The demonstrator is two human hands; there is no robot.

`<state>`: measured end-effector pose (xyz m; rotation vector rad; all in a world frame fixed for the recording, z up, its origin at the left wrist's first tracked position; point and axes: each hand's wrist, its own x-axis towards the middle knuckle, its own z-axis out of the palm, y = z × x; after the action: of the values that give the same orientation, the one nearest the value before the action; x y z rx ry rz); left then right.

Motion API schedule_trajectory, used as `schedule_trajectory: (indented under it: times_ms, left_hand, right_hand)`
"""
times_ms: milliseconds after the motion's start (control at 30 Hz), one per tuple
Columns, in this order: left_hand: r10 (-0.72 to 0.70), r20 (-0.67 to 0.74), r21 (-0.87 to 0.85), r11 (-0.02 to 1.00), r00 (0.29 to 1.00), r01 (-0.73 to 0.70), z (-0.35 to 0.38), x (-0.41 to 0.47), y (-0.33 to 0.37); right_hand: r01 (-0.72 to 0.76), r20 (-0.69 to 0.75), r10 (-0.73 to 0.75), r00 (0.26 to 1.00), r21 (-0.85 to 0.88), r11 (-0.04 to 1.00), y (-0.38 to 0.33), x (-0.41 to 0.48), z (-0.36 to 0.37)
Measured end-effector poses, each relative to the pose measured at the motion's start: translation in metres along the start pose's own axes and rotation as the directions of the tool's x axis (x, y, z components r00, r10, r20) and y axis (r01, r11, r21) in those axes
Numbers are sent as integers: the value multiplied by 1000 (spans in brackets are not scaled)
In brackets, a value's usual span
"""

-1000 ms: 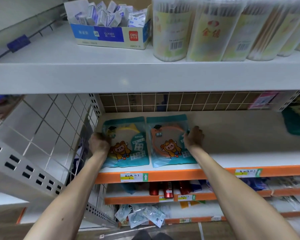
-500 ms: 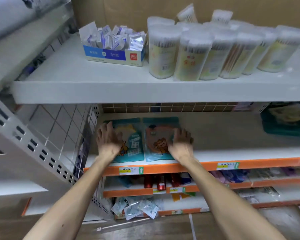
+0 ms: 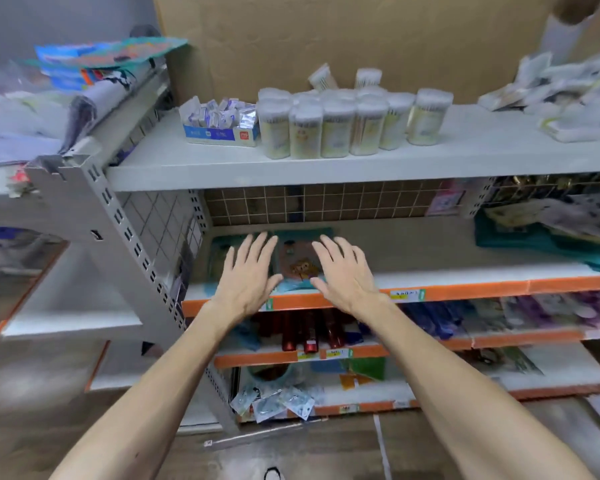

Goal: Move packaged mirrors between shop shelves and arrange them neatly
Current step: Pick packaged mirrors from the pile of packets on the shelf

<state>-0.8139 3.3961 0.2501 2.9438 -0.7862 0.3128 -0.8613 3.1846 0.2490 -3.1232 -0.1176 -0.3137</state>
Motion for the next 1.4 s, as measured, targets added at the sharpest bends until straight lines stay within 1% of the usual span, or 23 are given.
schedule_trajectory:
  times_ms: [100, 200, 300, 467, 567, 633, 767, 833, 867, 967, 1033, 1133, 1200, 1267, 1400]
  left_hand:
    - [67, 37, -11, 998, 997, -67, -8, -23, 31]
    - [125, 68, -3, 992, 990, -125, -27, -29, 68]
    - [203, 46, 24, 979, 978, -204, -41, -26, 104]
    - [330, 70, 35, 942, 941, -333, -42, -22, 171]
    - [411, 69, 21, 910, 909, -413, -41, -19, 212]
    - [474, 77, -15, 880, 877, -474, -40, -16, 238]
    - [578, 26, -57, 816, 816, -576, -31, -16, 296]
    - [605, 62, -100, 795, 794, -598, -31, -20, 330]
    - [624, 71, -109, 780, 778, -616, -30, -22, 348]
    - [704, 79, -104, 710, 706, -697, -27, -15, 403]
    - [746, 91, -92, 666, 660, -740, -23, -9, 440]
    - [790, 69, -65, 612, 609, -788, -19, 7, 499]
    - [804, 67, -83, 595, 591, -799, -19, 22, 537]
    - [805, 58, -90, 593, 590, -800, -17, 39, 569]
    - [796, 50, -127, 604, 603, -787, -17, 71, 629]
  right_hand:
    - [9, -24, -10, 1000, -47, 999, 13, -43, -8]
    - [-42, -17, 42, 999, -52, 998, 29, -75, -26]
    - [-128, -57, 124, 991, -83, 988, 54, -101, -46]
    - [-290, -73, 285, 956, -81, 953, 95, -161, -66]
    - [-391, -53, 387, 921, -110, 914, 119, -204, -76]
    - [-450, -67, 445, 893, -107, 887, 136, -232, -84]
    - [-564, -89, 557, 826, -125, 817, 166, -293, -98]
    - [-621, -56, 619, 783, -106, 776, 181, -324, -100]
    - [-645, -63, 642, 764, -99, 758, 190, -339, -101]
    - [-716, -91, 711, 698, -70, 694, 216, -376, -105]
    - [-750, -80, 746, 661, -46, 659, 235, -396, -105]
    - [-789, -85, 784, 615, -51, 613, 278, -416, -102]
    - [-810, -78, 806, 586, -53, 584, 313, -424, -104]
    - [-819, -84, 815, 574, -51, 571, 349, -427, -109]
    - [-811, -103, 804, 586, -83, 580, 419, -431, -120]
